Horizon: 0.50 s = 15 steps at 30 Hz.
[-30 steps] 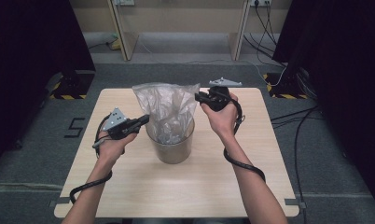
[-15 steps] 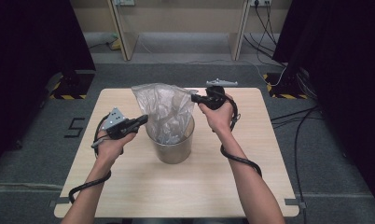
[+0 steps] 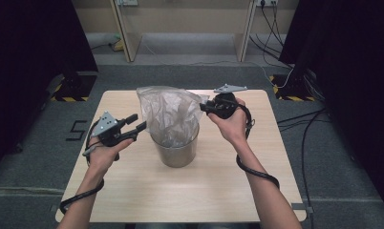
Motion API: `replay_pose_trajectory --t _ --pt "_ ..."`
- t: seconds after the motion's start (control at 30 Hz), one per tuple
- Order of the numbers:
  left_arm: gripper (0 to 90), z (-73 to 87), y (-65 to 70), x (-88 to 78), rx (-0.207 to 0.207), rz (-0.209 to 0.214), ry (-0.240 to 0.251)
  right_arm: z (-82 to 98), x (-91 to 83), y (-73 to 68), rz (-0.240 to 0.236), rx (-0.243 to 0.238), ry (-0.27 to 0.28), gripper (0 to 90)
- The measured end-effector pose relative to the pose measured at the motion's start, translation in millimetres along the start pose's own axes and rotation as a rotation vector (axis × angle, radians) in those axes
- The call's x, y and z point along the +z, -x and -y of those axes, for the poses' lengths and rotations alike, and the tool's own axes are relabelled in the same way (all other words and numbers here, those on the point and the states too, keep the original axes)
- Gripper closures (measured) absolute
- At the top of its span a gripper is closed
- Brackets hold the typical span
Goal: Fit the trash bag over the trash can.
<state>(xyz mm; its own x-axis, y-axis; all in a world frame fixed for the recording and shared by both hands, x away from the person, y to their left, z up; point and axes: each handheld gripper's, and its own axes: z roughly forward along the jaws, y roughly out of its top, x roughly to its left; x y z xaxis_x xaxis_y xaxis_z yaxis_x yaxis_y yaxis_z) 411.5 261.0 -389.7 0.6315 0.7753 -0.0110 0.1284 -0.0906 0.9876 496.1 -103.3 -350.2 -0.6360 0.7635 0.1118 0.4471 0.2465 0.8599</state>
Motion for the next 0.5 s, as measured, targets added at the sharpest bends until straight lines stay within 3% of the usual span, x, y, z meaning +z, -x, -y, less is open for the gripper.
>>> replay_pose_trajectory --t 0.13,0.27,0.5 --pt "41.6 -20.6 -4.0 5.4 0.044 -0.019 0.023 -7.8 -5.0 0.1 0.022 0.006 0.023 54.2" --pt "39.9 -35.8 -9.0 16.1 0.113 -0.038 0.018 -17.2 -9.9 0.4 0.048 0.000 0.060 46.2" --pt "38.7 -53.1 -13.0 29.7 0.146 -0.034 0.008 -31.6 -11.5 -4.0 0.036 -0.027 0.091 40.0"
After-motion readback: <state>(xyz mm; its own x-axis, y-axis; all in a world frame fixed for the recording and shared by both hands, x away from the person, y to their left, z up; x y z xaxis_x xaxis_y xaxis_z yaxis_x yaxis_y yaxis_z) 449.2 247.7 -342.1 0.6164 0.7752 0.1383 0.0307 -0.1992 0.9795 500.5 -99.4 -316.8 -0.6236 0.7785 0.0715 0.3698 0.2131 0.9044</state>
